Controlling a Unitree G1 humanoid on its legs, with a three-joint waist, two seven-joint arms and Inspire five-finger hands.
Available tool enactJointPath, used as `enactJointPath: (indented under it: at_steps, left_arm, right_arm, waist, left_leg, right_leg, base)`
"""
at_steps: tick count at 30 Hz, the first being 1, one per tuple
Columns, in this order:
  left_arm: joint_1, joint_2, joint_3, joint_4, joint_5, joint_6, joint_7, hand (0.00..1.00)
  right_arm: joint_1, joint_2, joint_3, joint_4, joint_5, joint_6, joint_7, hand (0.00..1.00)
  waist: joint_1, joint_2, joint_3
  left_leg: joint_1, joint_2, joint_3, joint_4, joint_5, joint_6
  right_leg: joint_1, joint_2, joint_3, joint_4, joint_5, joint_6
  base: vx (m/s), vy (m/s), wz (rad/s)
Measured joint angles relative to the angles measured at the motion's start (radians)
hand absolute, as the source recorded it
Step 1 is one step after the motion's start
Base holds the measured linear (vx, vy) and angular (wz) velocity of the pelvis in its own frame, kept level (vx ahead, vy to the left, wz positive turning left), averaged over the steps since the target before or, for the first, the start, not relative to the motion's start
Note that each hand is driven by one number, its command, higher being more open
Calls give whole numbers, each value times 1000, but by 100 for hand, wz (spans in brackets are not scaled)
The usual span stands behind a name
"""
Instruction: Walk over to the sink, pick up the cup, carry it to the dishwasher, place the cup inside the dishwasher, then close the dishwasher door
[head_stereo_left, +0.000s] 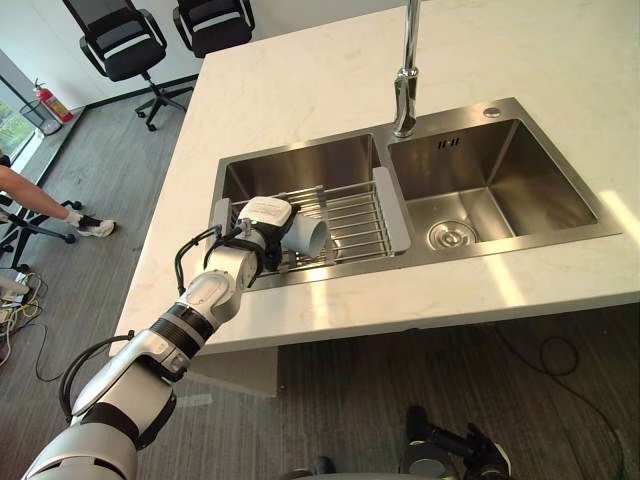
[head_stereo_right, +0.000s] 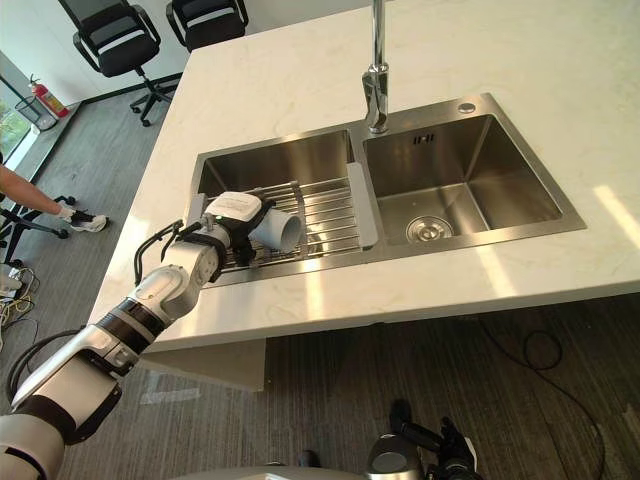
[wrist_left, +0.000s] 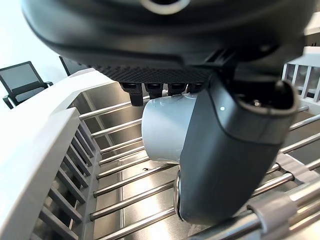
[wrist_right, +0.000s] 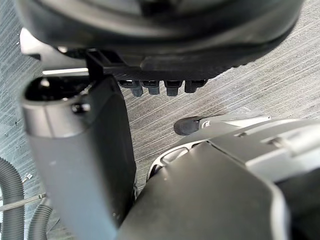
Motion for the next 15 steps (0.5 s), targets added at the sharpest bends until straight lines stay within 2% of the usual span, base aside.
enactJointPath:
  at_steps: [1,2,5,9,13,15]
  left_arm:
    - [-8,0,-15,0,-2,2,-13,0]
    - [-23,2,-38,-5,1,17,-12,0]
    - [-39,39,-78,-7,-3,48,-23,0]
    - [-40,42,-78,-44,-121,90,-33,0]
    - [-42,47,-77,-39,-201,108,-4,0]
    - [-40,57,-77,-31,-272,110,39,0]
  right_arm:
    - [-1,-1,0,0,0,-1,0,100]
    - [-5,-4,5,0,0,-3,1,100]
    - [-15,-7,20,-1,1,-7,-2,100]
    - [-21,-37,41,5,3,-7,-22,100]
    - [-25,-39,50,8,3,-6,-36,100]
    - [-25,-39,55,8,4,-6,-40,100]
  waist:
    - [-2,2,1]
    - [-10,8,4]
    - [-34,17,9]
    - [-27,47,13]
    - [-28,43,18]
    - [-29,42,19]
  left_leg:
    - [1,2,-2,-6,-3,2]
    - [3,6,-5,-13,-13,17]
    - [7,14,2,-15,-21,10]
    - [11,17,-3,-11,-20,10]
    - [17,15,-12,-7,-20,11]
    - [16,15,-14,-8,-20,11]
  right_leg:
    - [0,2,-3,0,1,0]
    - [0,7,-7,0,2,-1]
    - [0,12,1,0,6,0]
    - [6,18,-3,0,7,-4]
    - [18,17,-9,0,2,-3]
    - [18,16,-10,0,1,-2]
  base:
    - [-34,-9,10]
    - [-30,-3,3]
    - [13,-3,-6]
    - [58,4,2]
    - [6,0,5]
    - [-8,-1,2]
